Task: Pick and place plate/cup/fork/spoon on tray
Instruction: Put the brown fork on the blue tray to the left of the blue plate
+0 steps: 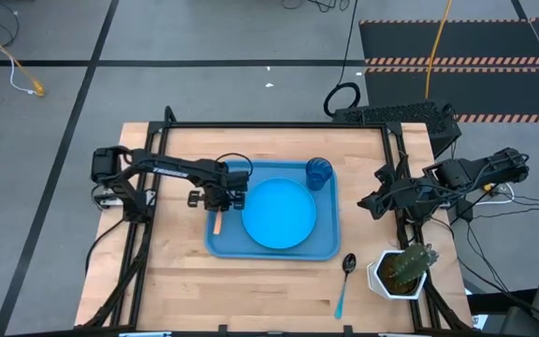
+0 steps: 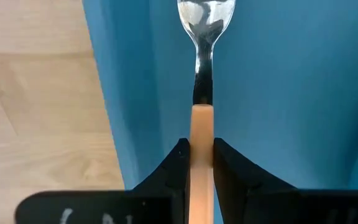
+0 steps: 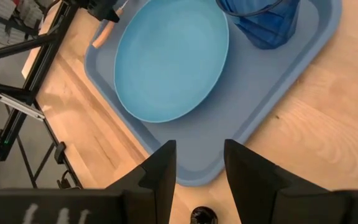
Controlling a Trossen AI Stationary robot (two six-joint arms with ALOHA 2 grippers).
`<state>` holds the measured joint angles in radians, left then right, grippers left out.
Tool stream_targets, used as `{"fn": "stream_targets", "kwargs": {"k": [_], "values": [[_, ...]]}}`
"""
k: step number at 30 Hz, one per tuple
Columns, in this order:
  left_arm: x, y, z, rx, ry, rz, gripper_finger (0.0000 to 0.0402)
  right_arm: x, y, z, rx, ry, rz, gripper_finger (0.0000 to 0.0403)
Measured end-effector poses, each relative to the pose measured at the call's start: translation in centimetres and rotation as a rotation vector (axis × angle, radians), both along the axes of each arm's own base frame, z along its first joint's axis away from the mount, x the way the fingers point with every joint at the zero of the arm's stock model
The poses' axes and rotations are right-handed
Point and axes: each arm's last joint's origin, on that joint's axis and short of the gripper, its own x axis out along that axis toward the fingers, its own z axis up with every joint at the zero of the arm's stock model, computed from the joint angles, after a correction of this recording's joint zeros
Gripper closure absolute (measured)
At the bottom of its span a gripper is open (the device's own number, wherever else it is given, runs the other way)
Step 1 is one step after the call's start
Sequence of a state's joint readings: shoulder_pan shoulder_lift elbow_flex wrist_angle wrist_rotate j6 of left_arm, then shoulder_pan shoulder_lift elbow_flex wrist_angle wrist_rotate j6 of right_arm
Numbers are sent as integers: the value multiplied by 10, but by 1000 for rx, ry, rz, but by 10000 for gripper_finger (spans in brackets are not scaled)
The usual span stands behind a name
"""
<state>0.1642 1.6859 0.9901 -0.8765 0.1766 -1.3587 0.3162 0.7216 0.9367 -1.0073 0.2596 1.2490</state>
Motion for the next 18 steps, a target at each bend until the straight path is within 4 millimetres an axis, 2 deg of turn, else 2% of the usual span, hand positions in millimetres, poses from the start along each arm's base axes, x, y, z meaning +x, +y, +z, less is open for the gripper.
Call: {"fn": "stream_targets", "kwargs": {"k": [4, 18], "values": [[5, 2, -2, -6, -43, 18, 356, 0, 0, 0, 14, -1, -16, 275], [4, 2, -4, -22, -25, 12, 352, 0, 0, 0, 15, -1, -17, 275]]}}
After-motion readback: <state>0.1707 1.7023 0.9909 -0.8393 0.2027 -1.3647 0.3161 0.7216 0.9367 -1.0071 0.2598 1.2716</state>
